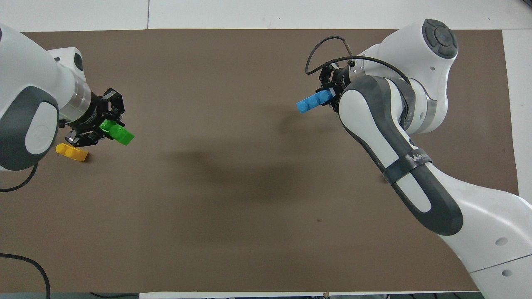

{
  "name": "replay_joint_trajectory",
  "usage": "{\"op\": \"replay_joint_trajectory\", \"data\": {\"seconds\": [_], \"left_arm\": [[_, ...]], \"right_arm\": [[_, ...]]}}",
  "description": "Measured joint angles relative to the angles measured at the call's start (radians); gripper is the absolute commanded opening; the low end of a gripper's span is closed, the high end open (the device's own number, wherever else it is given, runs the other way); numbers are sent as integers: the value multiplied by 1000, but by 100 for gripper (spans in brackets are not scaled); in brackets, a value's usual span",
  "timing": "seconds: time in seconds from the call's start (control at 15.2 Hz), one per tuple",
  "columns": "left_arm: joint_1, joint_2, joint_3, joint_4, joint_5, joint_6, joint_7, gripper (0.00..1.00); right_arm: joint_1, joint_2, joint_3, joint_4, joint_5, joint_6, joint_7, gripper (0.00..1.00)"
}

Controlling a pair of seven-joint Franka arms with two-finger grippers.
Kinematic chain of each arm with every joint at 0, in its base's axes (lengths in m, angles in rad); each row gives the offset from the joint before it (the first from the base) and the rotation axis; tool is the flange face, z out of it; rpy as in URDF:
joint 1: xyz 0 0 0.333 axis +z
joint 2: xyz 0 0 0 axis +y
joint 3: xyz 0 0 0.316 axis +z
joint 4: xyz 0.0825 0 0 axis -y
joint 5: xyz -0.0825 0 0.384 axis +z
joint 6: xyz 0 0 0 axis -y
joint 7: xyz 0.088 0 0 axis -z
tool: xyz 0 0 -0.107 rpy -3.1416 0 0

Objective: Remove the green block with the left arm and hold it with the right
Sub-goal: 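Lower the green brick near yellow bricks while the right gripper lowers blue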

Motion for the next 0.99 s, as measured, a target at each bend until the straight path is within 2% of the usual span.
{"op": "replay_joint_trajectory", "data": {"seconds": [0.26, 0.39, 0.66, 0.99], "left_arm": [[53, -30, 1, -153, -3, 203, 88, 0], [65, -31, 0, -190, -5, 266, 82, 0], [79, -13, 1, -221, -8, 331, 5, 0], [80, 67, 3, -225, -8, 398, -93, 0]], "right_arm": [[-70, -19, 0, -66, 103, -37, -49, 0], [-111, -34, 0, -116, 146, -42, -125, 0], [-168, -48, 1, -199, 201, -44, -267, 0], [-174, -54, 4, -210, 205, -44, -283, 0]]}}
